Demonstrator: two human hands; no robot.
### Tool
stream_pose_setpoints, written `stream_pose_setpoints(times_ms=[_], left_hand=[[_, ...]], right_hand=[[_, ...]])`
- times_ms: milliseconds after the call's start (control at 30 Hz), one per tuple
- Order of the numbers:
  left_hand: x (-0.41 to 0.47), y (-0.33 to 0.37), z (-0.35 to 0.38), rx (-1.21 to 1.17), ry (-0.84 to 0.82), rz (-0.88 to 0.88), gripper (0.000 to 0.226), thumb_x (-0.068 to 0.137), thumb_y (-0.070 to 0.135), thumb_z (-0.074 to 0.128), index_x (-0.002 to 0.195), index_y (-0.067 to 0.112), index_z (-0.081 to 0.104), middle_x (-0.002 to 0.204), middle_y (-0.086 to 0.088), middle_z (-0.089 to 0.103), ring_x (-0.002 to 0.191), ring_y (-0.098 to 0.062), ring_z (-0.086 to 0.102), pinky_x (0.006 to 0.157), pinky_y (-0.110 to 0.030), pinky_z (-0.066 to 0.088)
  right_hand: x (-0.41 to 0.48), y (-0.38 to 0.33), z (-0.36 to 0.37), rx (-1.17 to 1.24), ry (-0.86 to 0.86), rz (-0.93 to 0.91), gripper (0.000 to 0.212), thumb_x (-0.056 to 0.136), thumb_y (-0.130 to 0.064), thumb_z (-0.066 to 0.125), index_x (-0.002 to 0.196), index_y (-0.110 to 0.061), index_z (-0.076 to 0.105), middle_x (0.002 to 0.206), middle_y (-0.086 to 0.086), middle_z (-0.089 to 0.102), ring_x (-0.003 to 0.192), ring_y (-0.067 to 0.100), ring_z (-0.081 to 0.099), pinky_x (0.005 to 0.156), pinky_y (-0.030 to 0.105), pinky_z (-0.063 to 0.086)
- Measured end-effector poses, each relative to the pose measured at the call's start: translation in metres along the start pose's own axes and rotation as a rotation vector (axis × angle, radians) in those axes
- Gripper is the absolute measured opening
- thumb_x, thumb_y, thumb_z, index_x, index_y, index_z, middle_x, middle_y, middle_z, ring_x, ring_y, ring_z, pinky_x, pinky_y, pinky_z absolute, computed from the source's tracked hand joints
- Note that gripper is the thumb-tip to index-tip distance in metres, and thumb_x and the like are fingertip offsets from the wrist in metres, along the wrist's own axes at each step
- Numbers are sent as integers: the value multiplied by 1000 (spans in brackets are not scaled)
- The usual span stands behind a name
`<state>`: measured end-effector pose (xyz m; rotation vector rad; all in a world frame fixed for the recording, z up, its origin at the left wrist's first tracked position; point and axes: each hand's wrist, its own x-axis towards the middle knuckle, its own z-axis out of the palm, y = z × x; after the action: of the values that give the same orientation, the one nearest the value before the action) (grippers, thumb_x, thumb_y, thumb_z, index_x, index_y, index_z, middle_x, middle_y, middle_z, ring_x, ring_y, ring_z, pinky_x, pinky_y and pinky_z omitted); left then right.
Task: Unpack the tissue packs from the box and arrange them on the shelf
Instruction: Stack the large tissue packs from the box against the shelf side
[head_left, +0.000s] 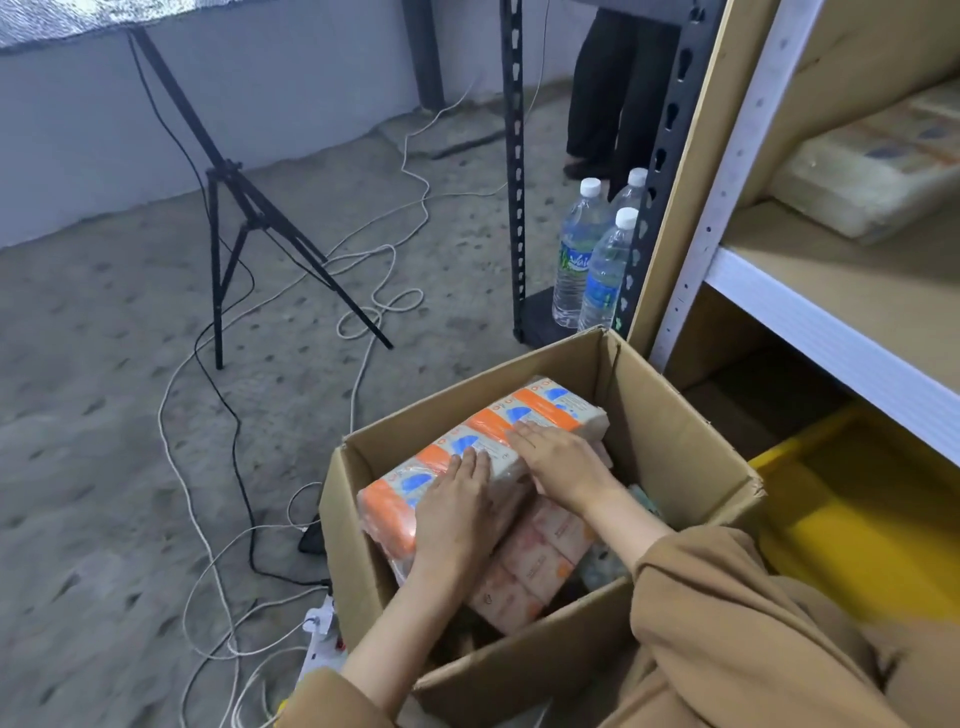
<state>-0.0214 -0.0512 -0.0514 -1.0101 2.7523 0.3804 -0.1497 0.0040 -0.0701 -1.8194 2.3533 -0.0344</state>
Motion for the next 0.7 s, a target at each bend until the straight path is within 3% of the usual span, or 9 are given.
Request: stream_pose_setpoints(times_ms=[67, 200, 333, 533, 700], left_hand=[[-6, 0, -11, 24, 1, 26, 60, 97, 40, 37, 148, 14, 20, 159, -2, 19, 146, -18, 23, 113, -32, 31], [-18, 8, -35, 71, 48, 59, 49, 96, 31, 40, 142, 16, 29, 153, 0, 33, 141, -17, 34, 102, -32, 40], [-34, 28, -70, 120, 170, 130, 39, 93, 25, 46, 131, 19, 39, 135, 4, 49, 119, -21, 53, 83, -33, 45], [-52, 87, -125, 115, 349, 315, 39, 90, 20, 50, 127, 17, 42, 134, 1, 51, 115, -27, 57, 81, -36, 47], [-61, 151, -161, 69, 527, 502, 44, 90, 19, 53, 132, 18, 40, 138, 0, 50, 115, -26, 58, 82, -36, 48]], right_hand=[[-4, -1, -9, -17, -43, 22, 56, 90, -3, 45, 142, -7, 25, 152, 12, 29, 140, 22, 31, 114, 33, 26], [-16, -5, -32, -57, -27, 44, 52, 87, -5, 49, 137, -8, 34, 145, 11, 40, 133, 25, 40, 107, 37, 37], [-45, -2, -74, -53, 65, 108, 44, 91, -7, 45, 135, -12, 39, 140, 10, 48, 128, 26, 46, 102, 37, 41], [-107, 22, -154, -81, 213, 256, 56, 90, -10, 47, 142, -20, 28, 148, 3, 40, 134, 19, 39, 107, 35, 35], [-166, 56, -213, -130, 314, 421, 56, 89, -15, 51, 142, -23, 31, 146, 2, 42, 133, 22, 40, 106, 35, 35]])
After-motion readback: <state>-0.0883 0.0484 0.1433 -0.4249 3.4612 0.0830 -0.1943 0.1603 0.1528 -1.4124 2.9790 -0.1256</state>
